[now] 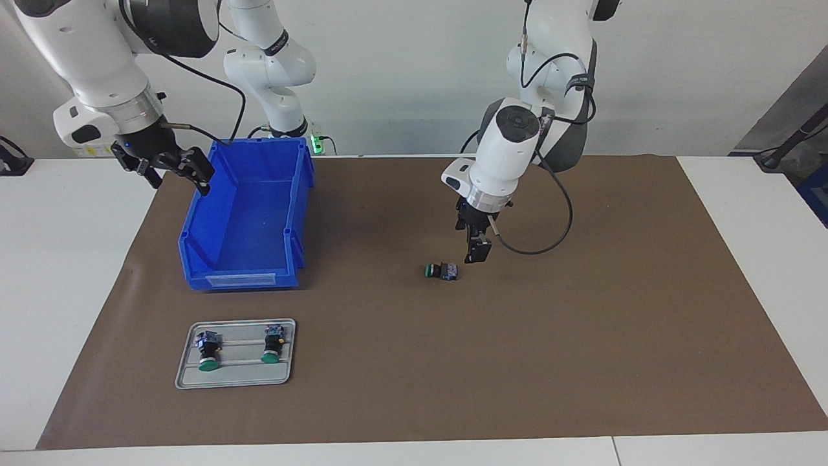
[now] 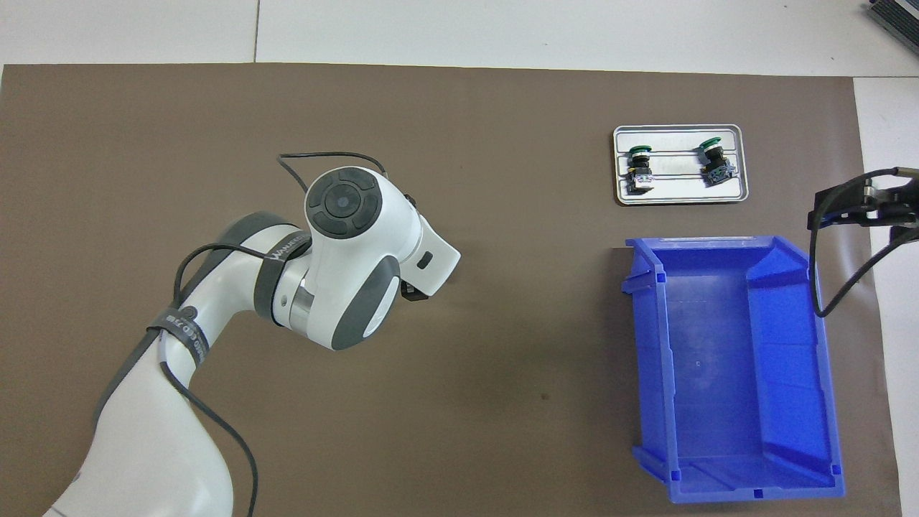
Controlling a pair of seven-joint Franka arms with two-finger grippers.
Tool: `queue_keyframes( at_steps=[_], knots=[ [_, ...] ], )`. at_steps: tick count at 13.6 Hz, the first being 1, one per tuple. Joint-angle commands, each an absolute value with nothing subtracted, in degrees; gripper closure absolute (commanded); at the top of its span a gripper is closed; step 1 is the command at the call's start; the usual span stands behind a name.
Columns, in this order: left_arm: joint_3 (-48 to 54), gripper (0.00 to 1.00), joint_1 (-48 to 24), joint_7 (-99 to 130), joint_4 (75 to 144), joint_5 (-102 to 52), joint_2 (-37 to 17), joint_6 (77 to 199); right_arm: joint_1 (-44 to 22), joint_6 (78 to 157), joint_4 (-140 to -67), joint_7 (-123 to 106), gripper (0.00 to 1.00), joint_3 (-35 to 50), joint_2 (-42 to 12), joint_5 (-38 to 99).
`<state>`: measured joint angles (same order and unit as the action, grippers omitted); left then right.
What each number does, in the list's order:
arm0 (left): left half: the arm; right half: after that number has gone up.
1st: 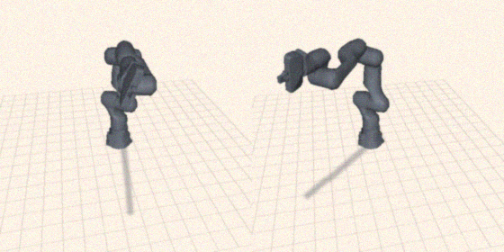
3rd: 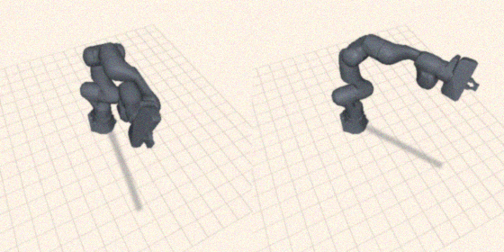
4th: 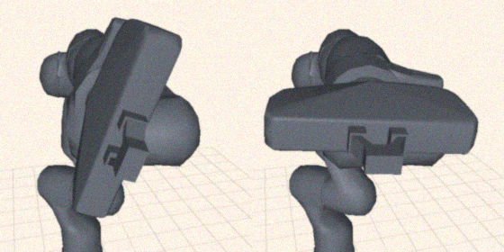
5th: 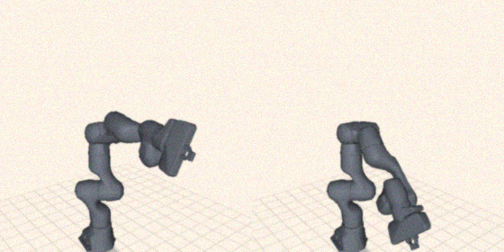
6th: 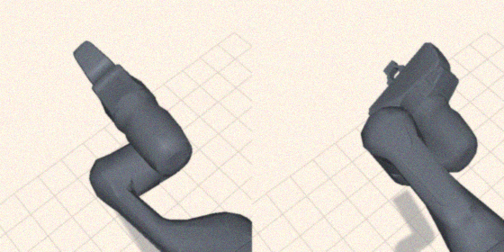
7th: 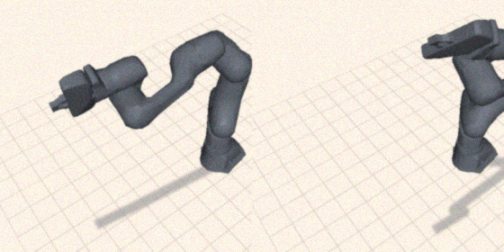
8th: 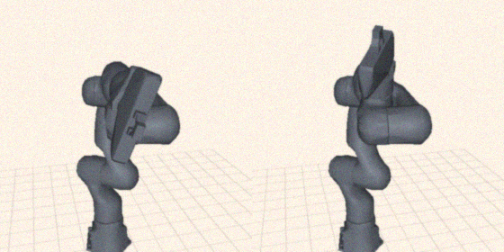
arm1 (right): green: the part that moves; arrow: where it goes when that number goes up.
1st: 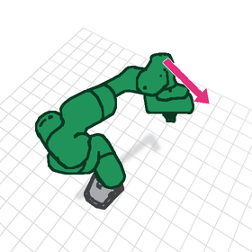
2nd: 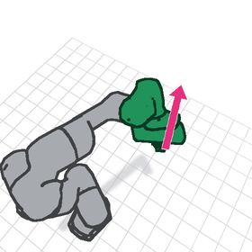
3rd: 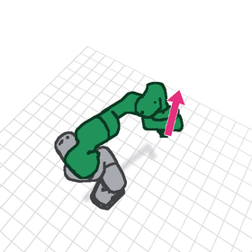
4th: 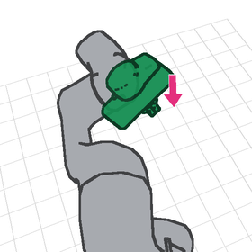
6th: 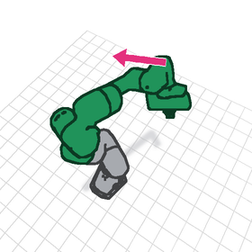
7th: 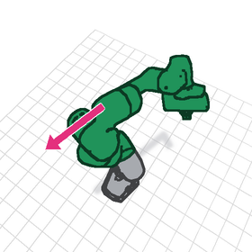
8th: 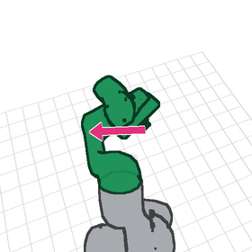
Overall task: Place and press button with both arms
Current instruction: 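Move the left gripper over the button and grasp it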
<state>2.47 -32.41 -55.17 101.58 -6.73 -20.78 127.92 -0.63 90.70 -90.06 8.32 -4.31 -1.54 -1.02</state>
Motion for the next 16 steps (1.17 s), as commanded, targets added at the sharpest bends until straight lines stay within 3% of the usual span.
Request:
queue_keyframes(
  at_steps=[1, 6, 13, 14, 16],
  knots=[
    [1.4, 0.04, -34.7, -52.3, 100.9, -6.7, -24.2, 132.3, 0.1, 91.8, -91.4, 7.2, 0.0, -4.0, -0.5, -0.3],
    [1.2, 0.05, -35.3, -51.9, 101.5, -6.0, -25.9, 135.8, 0.2, 91.2, -91.3, 6.8, 0.0, -4.0, -0.5, -0.4],
    [1.2, 0.14, -35.5, -51.9, 104.7, -4.7, -26.5, 138.6, 0.3, 91.9, -91.4, 6.3, 0.0, -4.0, -0.6, -0.3],
    [1.1, 0.19, -35.5, -51.8, 104.4, -4.7, -26.5, 138.6, 0.3, 91.8, -91.4, 6.2, 0.0, -4.0, -0.6, -0.3],
    [1.1, 0.59, -35.5, -51.2, 104.5, -4.5, -26.5, 138.5, 0.9, 91.2, -91.4, 6.0, 0.0, -4.0, -0.5, -0.3]
  ],
)
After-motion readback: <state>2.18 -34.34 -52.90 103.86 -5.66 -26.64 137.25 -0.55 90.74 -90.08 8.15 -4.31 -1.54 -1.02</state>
